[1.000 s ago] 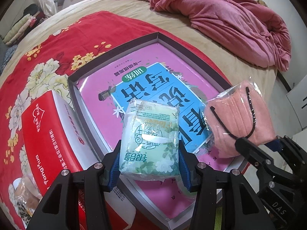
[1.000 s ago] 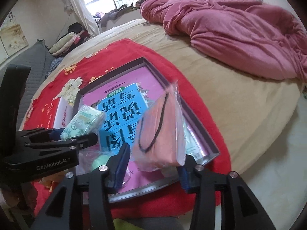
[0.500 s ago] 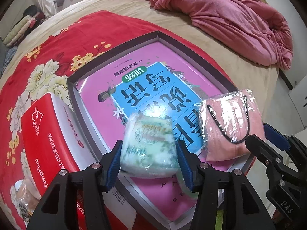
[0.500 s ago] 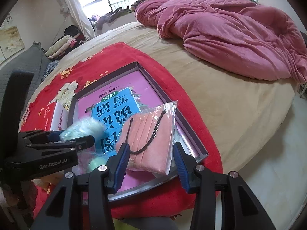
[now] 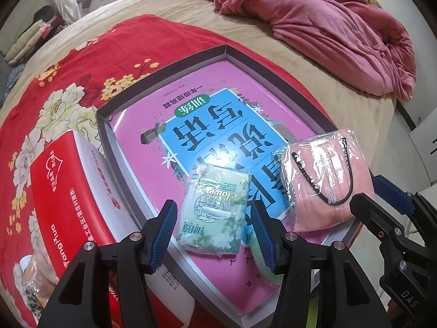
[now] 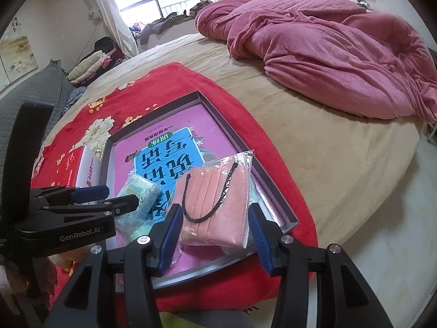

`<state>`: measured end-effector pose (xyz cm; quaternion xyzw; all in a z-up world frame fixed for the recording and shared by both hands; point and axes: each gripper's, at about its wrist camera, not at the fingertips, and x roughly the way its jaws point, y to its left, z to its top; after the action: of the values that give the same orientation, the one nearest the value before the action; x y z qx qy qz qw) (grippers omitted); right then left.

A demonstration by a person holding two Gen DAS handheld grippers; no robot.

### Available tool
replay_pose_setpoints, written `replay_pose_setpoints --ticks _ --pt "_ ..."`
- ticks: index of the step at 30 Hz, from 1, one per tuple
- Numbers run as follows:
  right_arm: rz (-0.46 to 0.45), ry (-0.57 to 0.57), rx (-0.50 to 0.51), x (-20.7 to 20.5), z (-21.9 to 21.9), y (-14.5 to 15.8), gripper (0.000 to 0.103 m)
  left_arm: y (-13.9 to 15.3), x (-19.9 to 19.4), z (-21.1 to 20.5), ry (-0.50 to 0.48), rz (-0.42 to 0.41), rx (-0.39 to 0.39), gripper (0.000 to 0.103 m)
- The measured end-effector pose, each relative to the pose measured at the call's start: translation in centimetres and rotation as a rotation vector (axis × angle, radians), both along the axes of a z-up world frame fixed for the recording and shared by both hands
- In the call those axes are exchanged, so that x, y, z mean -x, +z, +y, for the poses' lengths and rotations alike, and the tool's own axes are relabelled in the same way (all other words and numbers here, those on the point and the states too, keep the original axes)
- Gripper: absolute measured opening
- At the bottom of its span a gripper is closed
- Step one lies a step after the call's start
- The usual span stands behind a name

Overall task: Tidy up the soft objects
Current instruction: 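Lower the white-green tissue pack onto the tray and open the left gripper, then withdraw both grippers from the tray back toward the pile of items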

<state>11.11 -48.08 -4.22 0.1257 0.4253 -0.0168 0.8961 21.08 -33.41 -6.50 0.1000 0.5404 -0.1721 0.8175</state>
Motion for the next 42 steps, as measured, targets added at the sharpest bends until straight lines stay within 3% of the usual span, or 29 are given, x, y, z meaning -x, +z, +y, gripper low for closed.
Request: replay_pose_setpoints --ticks 3,14,17,23,42 --pt "-0.005 0.0 0.004 0.0 0.0 0.2 0.056 0.2 0.1 0.1 0.001 0.0 0.007 0.066" --pt "-0.011 -0.008 0.051 0.3 0.4 1.1 0.057 1.3 0.9 0.7 -0.001 -0.02 0.037 0.073" --pt "-0.011 -0.021 0.068 0.4 0.4 1.4 0.057 2.0 1.4 1.4 0.017 -0.027 0.066 0.08" --pt "-0.016 -0.034 0.069 0.8 0.2 1.9 0.067 3.2 2.3 2.6 0.048 -0.033 0.1 0.08" --pt "-0.038 -0.039 0.101 1.7 1.6 4.3 0.069 5.9 5.2 5.4 0.066 -0.085 0.126 0.081"
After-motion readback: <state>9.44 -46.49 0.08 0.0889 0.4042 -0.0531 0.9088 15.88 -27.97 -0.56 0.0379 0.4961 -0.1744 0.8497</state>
